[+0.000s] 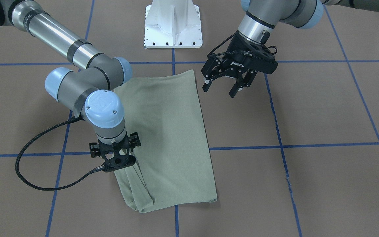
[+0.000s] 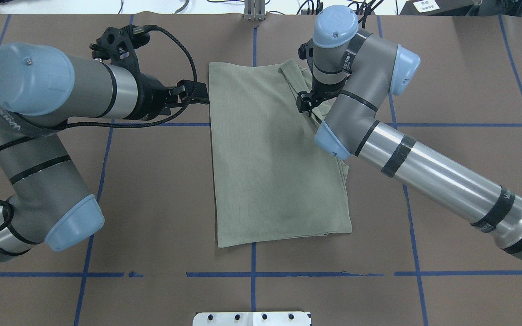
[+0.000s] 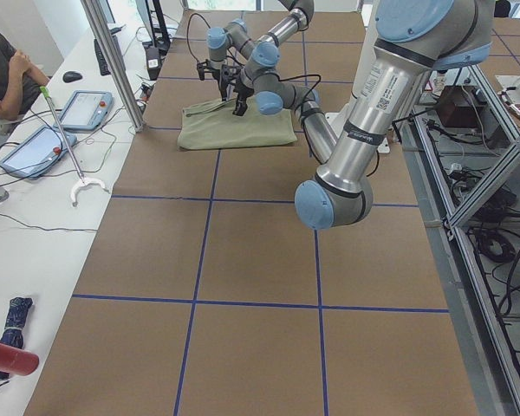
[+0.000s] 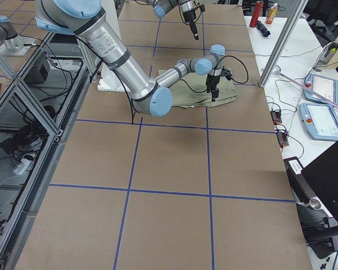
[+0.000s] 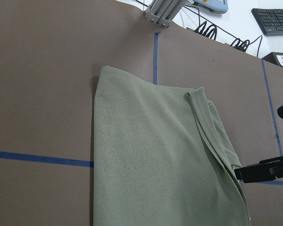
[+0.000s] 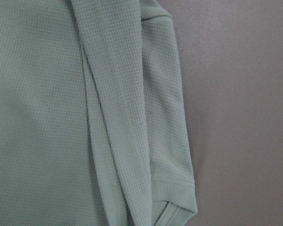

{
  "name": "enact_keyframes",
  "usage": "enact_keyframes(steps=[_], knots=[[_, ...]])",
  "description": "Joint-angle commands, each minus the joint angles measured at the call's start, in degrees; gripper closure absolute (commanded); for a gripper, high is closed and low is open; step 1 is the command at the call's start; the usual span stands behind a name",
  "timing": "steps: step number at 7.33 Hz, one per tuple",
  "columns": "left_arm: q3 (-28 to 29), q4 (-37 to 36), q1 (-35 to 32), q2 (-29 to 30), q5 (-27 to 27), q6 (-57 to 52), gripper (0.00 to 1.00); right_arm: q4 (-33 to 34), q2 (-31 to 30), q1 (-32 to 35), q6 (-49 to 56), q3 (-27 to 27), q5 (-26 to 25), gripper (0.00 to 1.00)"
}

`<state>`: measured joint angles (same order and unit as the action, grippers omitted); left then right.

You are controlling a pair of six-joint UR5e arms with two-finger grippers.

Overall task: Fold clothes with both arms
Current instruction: 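Press and adjust the far corner of the shirt with the right gripper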

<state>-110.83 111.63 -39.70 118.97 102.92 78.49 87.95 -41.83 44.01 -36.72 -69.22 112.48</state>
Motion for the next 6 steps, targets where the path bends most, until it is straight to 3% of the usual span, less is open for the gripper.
enact_keyframes(steps=[1,6], knots=[[-0.35,-0.01,-0.03,-0.14,0.00,0.00,0.00,-3.46,0.78,-1.12,0.33,3.81,-0.24,0.01],[-0.35,-0.01,0.06,-0.40,0.00,0.00,0.00,-5.42,0.96,-1.12,0.51,6.38,-0.50,0.01]])
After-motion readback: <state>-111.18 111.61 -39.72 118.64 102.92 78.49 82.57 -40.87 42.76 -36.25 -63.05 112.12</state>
